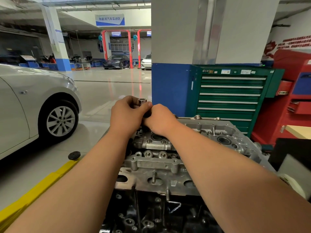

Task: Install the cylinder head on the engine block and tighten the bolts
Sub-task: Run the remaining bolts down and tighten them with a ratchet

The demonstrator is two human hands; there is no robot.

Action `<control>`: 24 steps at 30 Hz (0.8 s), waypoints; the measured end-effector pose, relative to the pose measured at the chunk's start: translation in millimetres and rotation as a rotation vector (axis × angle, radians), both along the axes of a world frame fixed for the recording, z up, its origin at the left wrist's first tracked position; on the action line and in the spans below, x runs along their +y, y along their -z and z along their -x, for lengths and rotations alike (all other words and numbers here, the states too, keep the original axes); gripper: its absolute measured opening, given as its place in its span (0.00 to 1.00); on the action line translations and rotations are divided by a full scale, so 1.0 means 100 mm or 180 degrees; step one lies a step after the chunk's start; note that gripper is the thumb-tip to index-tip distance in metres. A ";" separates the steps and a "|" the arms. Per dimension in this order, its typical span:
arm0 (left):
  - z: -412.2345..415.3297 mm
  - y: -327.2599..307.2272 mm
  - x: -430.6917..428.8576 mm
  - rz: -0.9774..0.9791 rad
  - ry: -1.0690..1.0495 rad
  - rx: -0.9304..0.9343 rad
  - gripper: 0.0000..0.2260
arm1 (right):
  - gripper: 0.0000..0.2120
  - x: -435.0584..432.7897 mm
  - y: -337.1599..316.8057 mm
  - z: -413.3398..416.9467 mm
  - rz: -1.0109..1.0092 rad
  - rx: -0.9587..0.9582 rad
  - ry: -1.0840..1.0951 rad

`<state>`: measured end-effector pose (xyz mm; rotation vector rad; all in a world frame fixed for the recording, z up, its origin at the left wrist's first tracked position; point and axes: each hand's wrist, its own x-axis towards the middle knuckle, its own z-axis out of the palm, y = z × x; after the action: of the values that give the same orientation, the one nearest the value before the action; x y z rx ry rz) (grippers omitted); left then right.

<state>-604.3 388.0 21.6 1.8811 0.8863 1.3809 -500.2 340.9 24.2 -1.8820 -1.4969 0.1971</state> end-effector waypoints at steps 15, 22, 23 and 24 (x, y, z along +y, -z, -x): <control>0.00 0.01 -0.08 0.0021 0.0422 0.0147 0.11 | 0.12 -0.02 -0.02 -0.03 0.0118 -0.0281 -0.0093; -0.38 -0.16 -0.17 0.0842 0.0047 0.0003 0.14 | 0.13 -0.04 -0.01 -0.02 -0.0100 -0.0171 -0.0275; -0.39 -0.18 -0.15 0.0793 -0.0060 0.0003 0.14 | 0.16 -0.05 -0.01 -0.03 -0.0011 -0.0133 -0.0320; -0.38 -0.19 -0.11 0.0815 -0.0105 -0.0025 0.16 | 0.17 -0.05 -0.01 -0.05 0.0070 -0.0125 -0.0343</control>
<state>-566.1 376.7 40.8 1.6724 1.0416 1.2287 -494.7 336.4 24.8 -1.8333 -1.6306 0.2286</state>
